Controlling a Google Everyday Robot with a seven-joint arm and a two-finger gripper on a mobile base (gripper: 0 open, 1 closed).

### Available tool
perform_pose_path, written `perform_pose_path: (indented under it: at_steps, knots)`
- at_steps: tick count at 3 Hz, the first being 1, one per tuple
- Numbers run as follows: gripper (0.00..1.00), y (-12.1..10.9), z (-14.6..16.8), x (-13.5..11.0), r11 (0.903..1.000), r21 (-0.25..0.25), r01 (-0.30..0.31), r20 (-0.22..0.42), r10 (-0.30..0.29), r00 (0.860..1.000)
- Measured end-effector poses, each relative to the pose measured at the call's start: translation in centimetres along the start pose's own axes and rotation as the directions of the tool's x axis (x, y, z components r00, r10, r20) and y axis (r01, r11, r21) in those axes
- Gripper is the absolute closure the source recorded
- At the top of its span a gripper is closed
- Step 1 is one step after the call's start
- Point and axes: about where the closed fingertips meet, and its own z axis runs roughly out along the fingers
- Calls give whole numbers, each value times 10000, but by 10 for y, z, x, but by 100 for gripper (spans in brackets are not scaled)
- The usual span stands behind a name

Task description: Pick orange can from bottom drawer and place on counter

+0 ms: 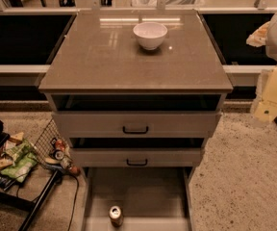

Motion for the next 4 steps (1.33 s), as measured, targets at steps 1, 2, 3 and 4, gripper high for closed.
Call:
perform_pose_path:
  at_steps: [1,2,3,4]
  knots:
    - [0,0,0,0,10000,1,0,1,0,10000]
    - [0,11,13,6,9996,53,-270,594,266,9979]
    - [0,41,58,20,9980,-271,-579,1858,619,9806]
    - [0,73,121,36,9937,-634,-925,3322,1084,9370]
